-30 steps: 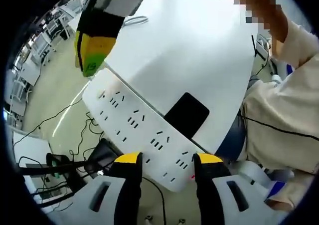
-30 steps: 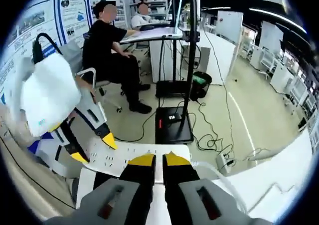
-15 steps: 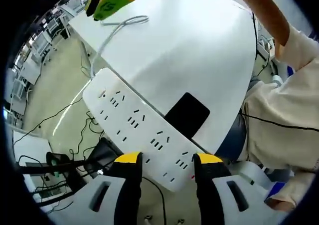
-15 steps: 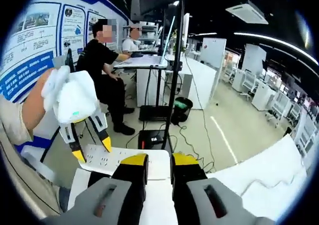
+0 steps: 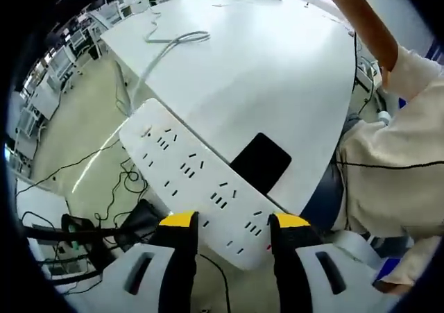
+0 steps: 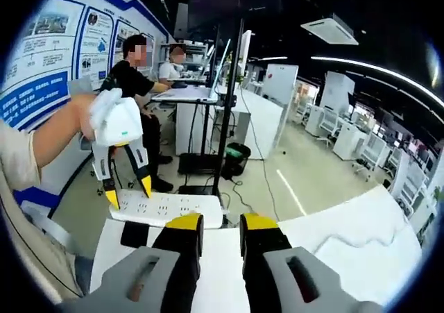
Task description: Pick up the power strip scattered on the table, fix it on the side mounting bracket of the table, and press the switch
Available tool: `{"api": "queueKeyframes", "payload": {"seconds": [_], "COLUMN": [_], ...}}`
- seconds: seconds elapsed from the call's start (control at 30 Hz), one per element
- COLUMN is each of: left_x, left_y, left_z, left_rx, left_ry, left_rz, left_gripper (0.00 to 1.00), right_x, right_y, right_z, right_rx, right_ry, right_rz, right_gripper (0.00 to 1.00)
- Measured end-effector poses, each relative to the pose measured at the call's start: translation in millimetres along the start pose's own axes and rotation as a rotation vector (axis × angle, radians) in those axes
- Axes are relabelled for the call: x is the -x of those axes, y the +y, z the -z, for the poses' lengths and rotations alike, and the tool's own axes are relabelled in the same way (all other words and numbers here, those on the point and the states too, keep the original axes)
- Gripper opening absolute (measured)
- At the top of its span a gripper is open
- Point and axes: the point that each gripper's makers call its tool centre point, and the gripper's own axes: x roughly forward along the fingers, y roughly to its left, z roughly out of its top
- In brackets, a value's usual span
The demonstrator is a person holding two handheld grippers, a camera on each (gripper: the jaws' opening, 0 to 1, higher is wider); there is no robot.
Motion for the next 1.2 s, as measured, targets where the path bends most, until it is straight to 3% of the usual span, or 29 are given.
{"api": "queueKeyframes", "payload": {"seconds": [0.23, 0.67, 0.83, 0.93, 1.03, 1.07, 1.2], "left_x": [1, 2, 2, 0, -2, -2, 2], "left_y": [2.3, 7.1, 4.4, 8.7, 10.0, 10.4, 9.4], "left_z": [0.8, 0.1, -4.4, -11.8, -24.4, -28.5, -48.8], "left_rx": [0.026, 0.038, 0.001, 0.021, 0.042, 0.049, 0.064], "left_ry": [-0.068, -0.111, -0.114, -0.154, -0.218, -0.239, -0.33], "left_rz": [-0.003, -0.017, -0.045, -0.049, -0.04, -0.037, -0.056], "left_gripper": [0.47, 0.46, 0.49, 0.53, 0.53, 0.53, 0.55], "right_x": [24, 84, 111, 128, 130, 149, 169], "right_y": [-2, -21, -32, -40, -41, -46, -48], "right_z": [10.9, 26.4, 36.4, 45.4, 46.6, 59.4, 69.3], "right_rx": [0.002, -0.06, -0.089, -0.104, -0.106, -0.13, -0.143], "right_ry": [-0.018, -0.119, -0.166, -0.176, -0.176, -0.181, -0.195], "right_rz": [0.043, 0.16, 0.223, 0.258, 0.26, 0.292, 0.321], "right_gripper": [0.18, 0.17, 0.17, 0.17, 0.16, 0.16, 0.17]}}
